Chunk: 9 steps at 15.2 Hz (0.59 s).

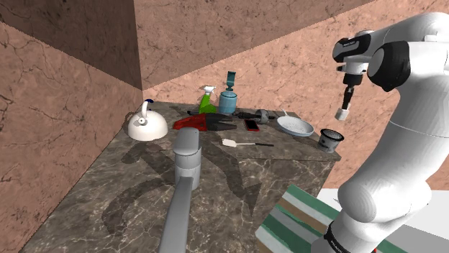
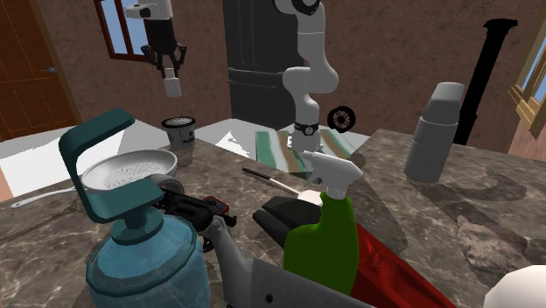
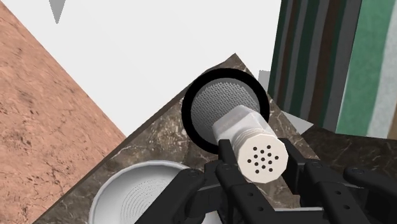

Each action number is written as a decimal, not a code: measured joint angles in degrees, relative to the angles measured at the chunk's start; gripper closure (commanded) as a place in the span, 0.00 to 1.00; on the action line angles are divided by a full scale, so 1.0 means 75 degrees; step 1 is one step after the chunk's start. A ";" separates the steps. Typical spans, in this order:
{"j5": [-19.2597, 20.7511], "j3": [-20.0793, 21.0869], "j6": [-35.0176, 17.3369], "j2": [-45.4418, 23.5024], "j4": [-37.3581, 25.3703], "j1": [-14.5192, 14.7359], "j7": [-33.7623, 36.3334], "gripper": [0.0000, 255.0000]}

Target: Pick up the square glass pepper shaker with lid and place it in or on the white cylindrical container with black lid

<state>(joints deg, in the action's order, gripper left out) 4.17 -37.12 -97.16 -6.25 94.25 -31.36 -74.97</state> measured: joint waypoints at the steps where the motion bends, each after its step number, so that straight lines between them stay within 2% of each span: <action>1: -0.0006 0.0001 -0.0121 -0.0012 0.0113 -0.0001 0.0007 1.00; 9: -0.0009 0.0012 -0.0931 -0.0035 0.0908 0.0007 0.0080 1.00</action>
<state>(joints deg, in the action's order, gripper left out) 4.10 -37.03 -104.14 -6.51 101.06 -31.31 -74.37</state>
